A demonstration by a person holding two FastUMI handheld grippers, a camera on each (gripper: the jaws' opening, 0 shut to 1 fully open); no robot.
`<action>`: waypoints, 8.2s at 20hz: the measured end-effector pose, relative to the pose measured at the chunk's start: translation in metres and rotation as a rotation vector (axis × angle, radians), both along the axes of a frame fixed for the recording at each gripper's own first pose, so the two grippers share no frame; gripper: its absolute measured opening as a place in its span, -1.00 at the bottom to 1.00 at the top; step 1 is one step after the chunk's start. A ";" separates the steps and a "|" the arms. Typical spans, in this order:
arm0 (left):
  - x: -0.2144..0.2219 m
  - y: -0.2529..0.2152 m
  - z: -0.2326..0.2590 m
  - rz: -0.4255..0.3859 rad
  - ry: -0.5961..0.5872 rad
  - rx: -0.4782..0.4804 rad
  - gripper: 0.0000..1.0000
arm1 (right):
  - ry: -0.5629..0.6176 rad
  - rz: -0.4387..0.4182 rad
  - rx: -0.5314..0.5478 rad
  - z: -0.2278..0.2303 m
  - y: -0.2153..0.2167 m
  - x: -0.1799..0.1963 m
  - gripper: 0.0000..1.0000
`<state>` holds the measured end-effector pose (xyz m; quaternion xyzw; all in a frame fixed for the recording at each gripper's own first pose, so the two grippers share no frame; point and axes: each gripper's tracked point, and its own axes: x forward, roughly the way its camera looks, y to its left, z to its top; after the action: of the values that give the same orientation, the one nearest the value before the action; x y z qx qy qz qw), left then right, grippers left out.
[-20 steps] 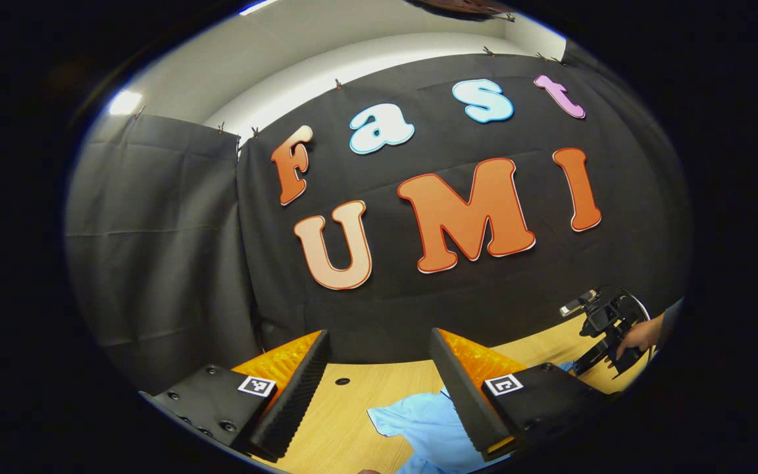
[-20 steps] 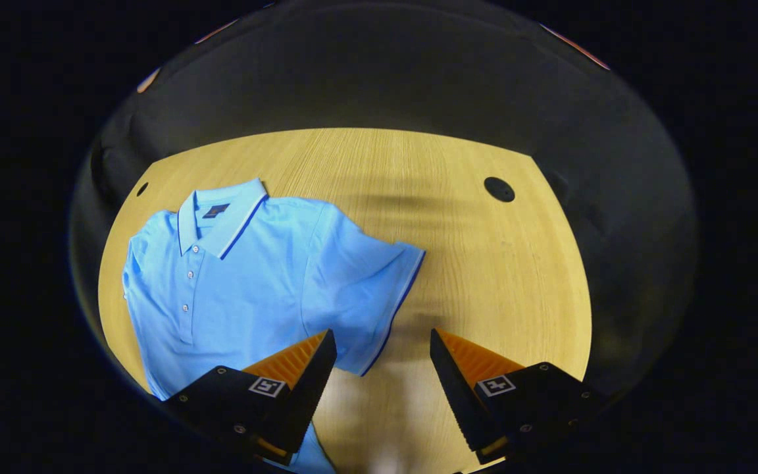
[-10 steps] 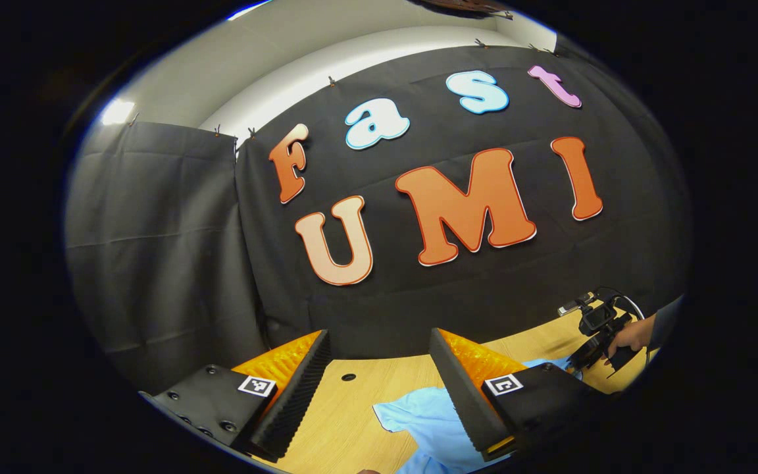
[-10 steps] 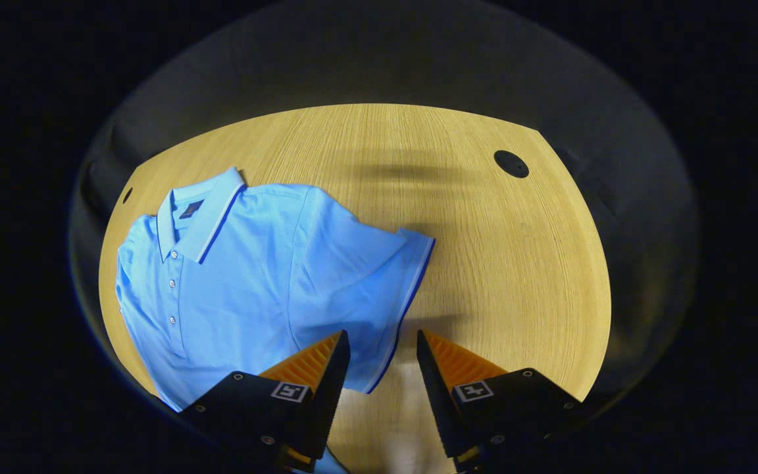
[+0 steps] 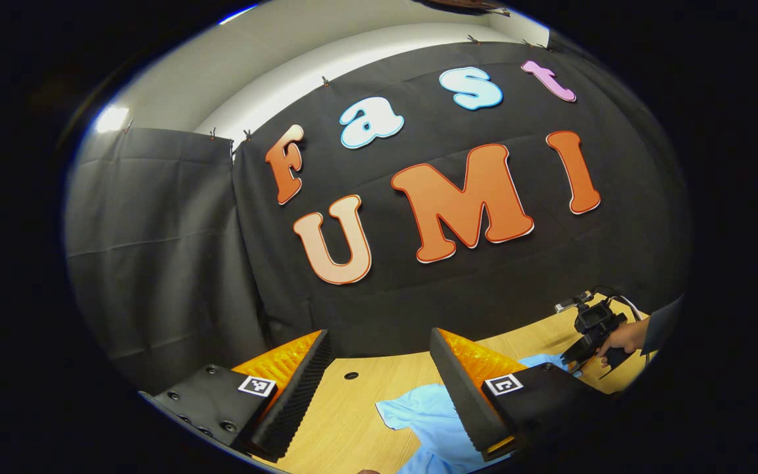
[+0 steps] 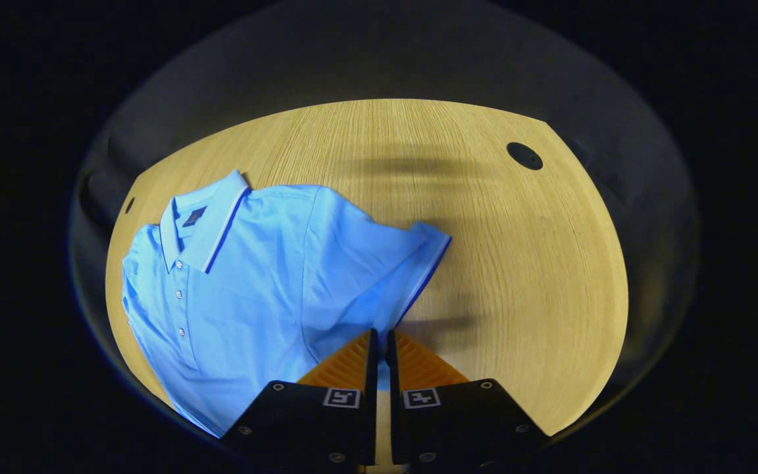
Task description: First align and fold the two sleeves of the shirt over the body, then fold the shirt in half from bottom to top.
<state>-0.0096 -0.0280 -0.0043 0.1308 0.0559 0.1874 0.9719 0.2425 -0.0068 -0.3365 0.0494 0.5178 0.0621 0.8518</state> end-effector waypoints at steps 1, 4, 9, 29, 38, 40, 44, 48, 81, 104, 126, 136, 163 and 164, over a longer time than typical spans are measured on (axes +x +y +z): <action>-0.001 0.000 0.000 -0.002 0.006 -0.001 0.99 | -0.013 -0.020 0.041 0.006 0.002 0.004 -0.87; -0.001 -0.008 -0.013 -0.022 0.048 -0.017 0.99 | -0.077 -0.030 0.097 0.025 0.005 0.012 -0.90; 0.000 -0.015 -0.013 -0.034 0.051 -0.009 0.99 | -0.110 0.006 0.213 0.056 0.028 0.011 -0.91; 0.026 0.060 -0.093 0.006 0.258 -0.241 0.99 | -0.203 0.131 0.266 0.108 0.105 -0.002 -0.29; 0.069 0.109 -0.169 -0.127 0.451 -0.456 1.00 | -0.418 0.015 0.226 0.182 0.072 -0.031 0.36; 0.078 0.117 -0.183 -0.159 0.494 -0.469 1.00 | -0.452 -0.004 0.198 0.192 0.065 -0.042 0.50; 0.095 0.122 -0.218 -0.219 0.606 -0.498 1.00 | -0.526 -0.040 0.152 0.211 0.049 -0.063 0.65; 0.106 0.127 -0.268 -0.233 0.728 -0.534 0.97 | -0.598 -0.077 0.119 0.224 0.037 -0.081 0.68; 0.154 0.131 -0.436 0.012 1.167 -0.741 -0.72 | -0.689 -0.304 -0.002 0.217 -0.037 -0.198 0.68; 0.209 -0.033 -0.381 -0.428 1.068 -0.738 0.56 | -0.542 -0.397 0.020 0.163 -0.059 -0.248 0.71; -0.042 -0.004 -0.323 -0.397 0.924 -0.632 0.98 | -0.313 -0.006 0.104 0.061 -0.006 -0.329 0.93; -0.166 0.020 -0.359 -0.325 1.030 -0.508 0.99 | -0.220 0.118 0.096 0.012 0.004 -0.374 0.92; -0.186 0.004 -0.399 -0.198 0.912 -0.472 -0.65 | -0.201 0.016 0.016 -0.029 0.010 -0.375 -0.74; -0.184 0.002 -0.398 -0.184 0.924 -0.481 -0.72 | -0.190 0.007 0.027 -0.029 0.010 -0.375 -0.77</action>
<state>-0.1940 -0.0256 -0.4024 -0.0228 0.5081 0.0062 0.8610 -0.1321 0.0034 -0.3653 0.0528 0.4341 0.0763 0.8961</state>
